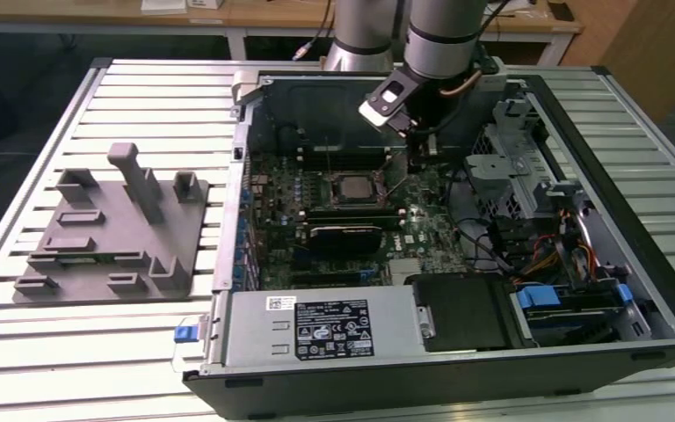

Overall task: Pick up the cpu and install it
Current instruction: 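Close the cpu cover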

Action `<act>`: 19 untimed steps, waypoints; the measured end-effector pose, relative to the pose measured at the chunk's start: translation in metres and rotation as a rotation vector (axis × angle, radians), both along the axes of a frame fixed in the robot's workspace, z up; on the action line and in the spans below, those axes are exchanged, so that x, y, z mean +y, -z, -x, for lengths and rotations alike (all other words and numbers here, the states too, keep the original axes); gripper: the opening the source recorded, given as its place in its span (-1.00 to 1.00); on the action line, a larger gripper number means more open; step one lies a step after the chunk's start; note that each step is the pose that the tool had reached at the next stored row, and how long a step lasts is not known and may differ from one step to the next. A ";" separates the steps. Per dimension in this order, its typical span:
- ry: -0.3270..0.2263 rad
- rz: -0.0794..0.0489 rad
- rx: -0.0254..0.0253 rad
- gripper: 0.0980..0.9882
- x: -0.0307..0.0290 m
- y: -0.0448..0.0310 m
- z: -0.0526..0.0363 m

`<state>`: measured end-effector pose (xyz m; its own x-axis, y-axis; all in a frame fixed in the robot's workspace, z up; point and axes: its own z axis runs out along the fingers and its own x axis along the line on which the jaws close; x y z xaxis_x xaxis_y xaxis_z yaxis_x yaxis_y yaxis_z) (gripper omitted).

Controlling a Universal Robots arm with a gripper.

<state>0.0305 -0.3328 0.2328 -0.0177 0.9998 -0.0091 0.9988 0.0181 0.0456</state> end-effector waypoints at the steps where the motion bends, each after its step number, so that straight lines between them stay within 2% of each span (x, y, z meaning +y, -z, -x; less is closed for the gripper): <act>1: 0.000 0.000 -0.0002 -0.98 0.0000 0.0000 0.0037; 11: 0.000 -0.003 -0.0007 -0.98 0.0000 0.0007 0.0409; 19: 0.000 -0.003 -0.0007 -0.98 0.0000 0.0023 0.0522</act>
